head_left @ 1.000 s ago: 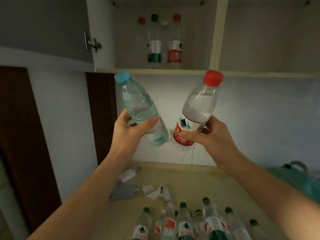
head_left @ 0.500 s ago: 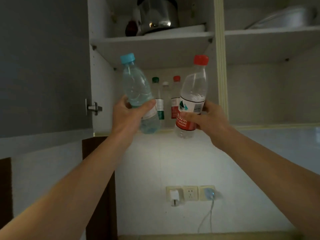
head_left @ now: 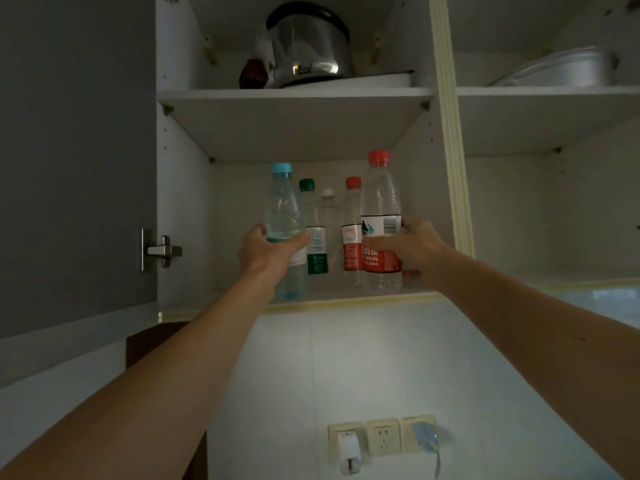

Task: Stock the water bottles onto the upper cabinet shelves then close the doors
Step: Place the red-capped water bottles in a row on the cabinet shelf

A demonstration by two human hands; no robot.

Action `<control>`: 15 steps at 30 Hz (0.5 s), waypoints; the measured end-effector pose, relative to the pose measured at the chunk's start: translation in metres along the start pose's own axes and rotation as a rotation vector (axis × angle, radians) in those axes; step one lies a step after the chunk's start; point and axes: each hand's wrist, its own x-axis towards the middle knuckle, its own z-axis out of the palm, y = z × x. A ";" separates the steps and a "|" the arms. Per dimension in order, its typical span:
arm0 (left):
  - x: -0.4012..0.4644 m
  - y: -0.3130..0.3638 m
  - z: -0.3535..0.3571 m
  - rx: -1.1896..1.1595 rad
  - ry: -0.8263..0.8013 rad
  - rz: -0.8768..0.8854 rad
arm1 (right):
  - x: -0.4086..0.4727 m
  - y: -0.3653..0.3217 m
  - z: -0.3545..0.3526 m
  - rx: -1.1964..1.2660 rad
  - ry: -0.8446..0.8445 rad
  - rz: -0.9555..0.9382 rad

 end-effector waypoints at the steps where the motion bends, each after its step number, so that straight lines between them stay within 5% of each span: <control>1: 0.002 -0.003 0.000 0.022 -0.004 -0.008 | 0.003 0.002 0.002 -0.014 0.002 0.010; 10: 0.005 -0.024 -0.008 0.555 -0.029 0.142 | 0.024 0.017 0.009 -0.135 -0.048 0.035; 15: 0.009 -0.035 -0.011 0.504 -0.090 0.163 | 0.034 0.018 0.008 -0.235 -0.076 0.050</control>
